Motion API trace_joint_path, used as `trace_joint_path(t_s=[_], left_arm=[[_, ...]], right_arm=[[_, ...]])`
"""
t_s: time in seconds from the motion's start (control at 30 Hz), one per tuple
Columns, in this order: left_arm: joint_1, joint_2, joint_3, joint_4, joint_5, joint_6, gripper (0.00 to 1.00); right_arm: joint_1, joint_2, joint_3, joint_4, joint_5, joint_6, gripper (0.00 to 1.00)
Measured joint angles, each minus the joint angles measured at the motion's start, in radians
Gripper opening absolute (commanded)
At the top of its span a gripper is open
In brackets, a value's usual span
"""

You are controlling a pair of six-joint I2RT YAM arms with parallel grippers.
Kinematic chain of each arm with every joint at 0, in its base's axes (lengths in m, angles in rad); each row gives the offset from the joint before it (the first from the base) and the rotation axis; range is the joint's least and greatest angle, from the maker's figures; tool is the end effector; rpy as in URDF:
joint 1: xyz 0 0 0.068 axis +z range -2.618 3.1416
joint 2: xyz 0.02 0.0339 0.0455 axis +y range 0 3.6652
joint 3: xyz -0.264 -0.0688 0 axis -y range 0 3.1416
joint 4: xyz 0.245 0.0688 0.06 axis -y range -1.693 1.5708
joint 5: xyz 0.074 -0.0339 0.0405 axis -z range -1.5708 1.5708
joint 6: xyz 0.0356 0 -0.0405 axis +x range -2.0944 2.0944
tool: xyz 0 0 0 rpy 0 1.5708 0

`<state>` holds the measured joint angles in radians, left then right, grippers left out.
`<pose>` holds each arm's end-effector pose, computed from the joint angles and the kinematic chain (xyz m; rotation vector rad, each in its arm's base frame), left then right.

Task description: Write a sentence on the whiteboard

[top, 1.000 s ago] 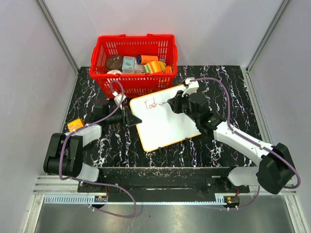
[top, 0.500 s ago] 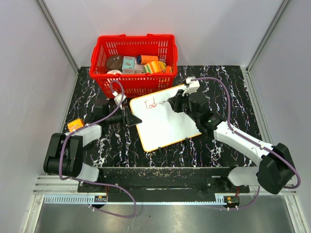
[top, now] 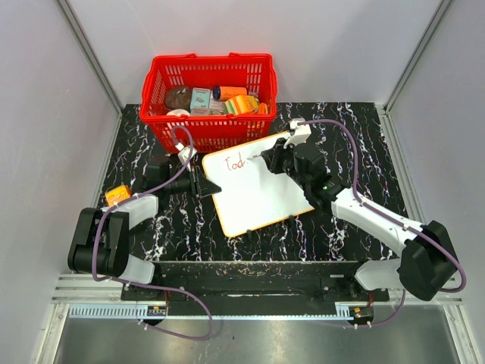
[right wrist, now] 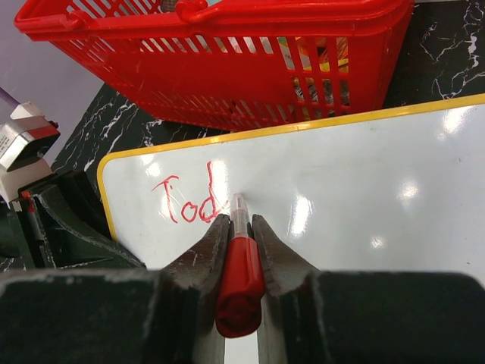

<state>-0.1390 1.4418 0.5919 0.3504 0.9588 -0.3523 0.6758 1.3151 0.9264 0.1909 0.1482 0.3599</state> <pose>0.2690 -0.0671 0.1856 0.3973 2.0371 -1.2863 0.2450 0.1897 0.3101 -0.1755 1.7996 0.6157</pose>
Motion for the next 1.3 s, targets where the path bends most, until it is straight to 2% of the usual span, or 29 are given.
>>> trace_joint_path(t_s=[1.3], left_arm=[[0.000,0.000,0.000,-0.001,0.000,0.001,0.00]], right_arm=[[-0.002,-0.016,-0.031,-0.003,-0.037,0.016,0.00]])
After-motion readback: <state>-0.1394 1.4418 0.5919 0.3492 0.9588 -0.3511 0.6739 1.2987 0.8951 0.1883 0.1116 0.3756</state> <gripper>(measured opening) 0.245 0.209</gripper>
